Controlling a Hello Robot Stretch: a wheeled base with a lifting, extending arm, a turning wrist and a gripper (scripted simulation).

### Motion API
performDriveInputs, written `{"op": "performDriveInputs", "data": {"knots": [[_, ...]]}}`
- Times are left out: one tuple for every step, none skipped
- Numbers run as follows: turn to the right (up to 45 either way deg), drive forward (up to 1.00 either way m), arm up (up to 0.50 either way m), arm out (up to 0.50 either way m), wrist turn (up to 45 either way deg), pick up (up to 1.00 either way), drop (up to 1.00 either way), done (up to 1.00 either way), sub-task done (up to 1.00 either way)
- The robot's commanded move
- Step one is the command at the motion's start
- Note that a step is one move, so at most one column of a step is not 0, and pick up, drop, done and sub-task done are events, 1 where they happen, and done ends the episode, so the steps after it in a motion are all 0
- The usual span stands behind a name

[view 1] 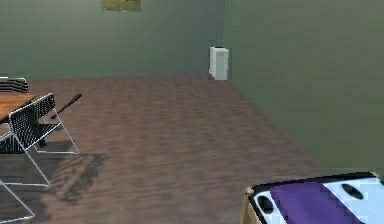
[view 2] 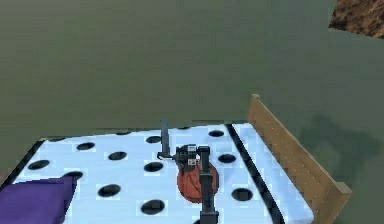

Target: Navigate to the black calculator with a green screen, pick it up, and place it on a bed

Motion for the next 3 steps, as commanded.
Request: {"op": "performDriveInputs", "data": {"knots": [[0.0, 0.00, -0.32, 0.00, 0.0, 0.00, 0.00, 0.00, 0.00], [0.0, 0.00, 0.00, 0.00, 0.0, 0.00, 1.00, 0.00, 0.00], [0.0, 0.00, 0.10, 0.00, 0.0, 0.00, 0.00, 0.00, 0.00]]}}
